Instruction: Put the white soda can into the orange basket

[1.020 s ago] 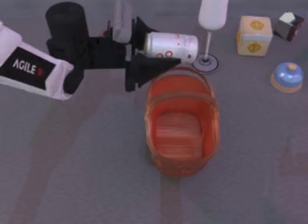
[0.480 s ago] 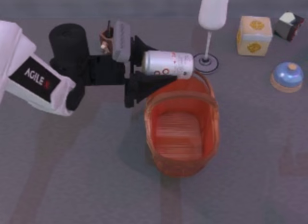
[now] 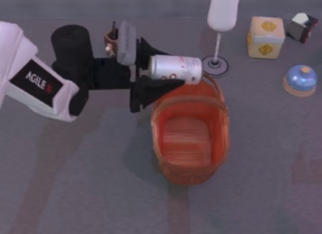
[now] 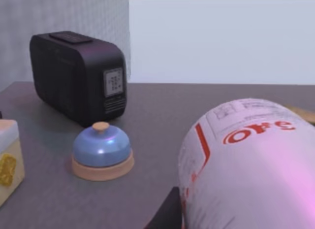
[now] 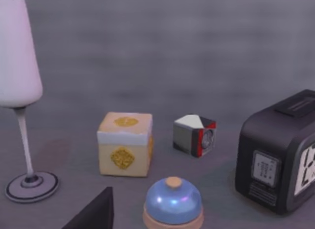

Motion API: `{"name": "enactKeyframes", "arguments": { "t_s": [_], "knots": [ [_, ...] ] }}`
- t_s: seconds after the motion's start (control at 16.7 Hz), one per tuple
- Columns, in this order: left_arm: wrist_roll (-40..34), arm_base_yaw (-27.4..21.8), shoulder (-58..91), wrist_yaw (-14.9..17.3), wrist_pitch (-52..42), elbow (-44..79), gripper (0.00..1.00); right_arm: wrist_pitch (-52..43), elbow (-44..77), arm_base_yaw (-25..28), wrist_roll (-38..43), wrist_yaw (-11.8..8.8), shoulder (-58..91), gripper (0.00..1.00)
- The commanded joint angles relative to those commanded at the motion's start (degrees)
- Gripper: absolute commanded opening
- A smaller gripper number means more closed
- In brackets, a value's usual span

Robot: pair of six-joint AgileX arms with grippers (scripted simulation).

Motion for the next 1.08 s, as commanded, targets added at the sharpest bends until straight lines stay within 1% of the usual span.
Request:
{"name": "enactKeyframes", "arguments": {
  "t_s": [0.24,0.3,0.84,0.96,1.08],
  "knots": [
    [0.0,0.0,0.0,0.0,0.0,0.0,0.98,0.0,0.0,0.0,0.0,0.0,0.0,1.00],
    [0.0,0.0,0.0,0.0,0.0,0.0,1.00,0.0,0.0,0.0,0.0,0.0,0.0,1.00],
    [0.0,-0.2,0.0,0.0,0.0,0.0,1.00,0.0,0.0,0.0,0.0,0.0,0.0,1.00],
    [-0.3,0.0,-1.6,-1.0,-0.9,-0.8,1.00,-1.5,1.7,0.9,-1.1,-0.2,1.7,1.00],
    [-1.1,0.6,-5.4,-3.3,-3.1,-2.7,1.00,-5.0,5.8,2.9,-3.6,-0.6,5.9,1.00]
  ]
}}
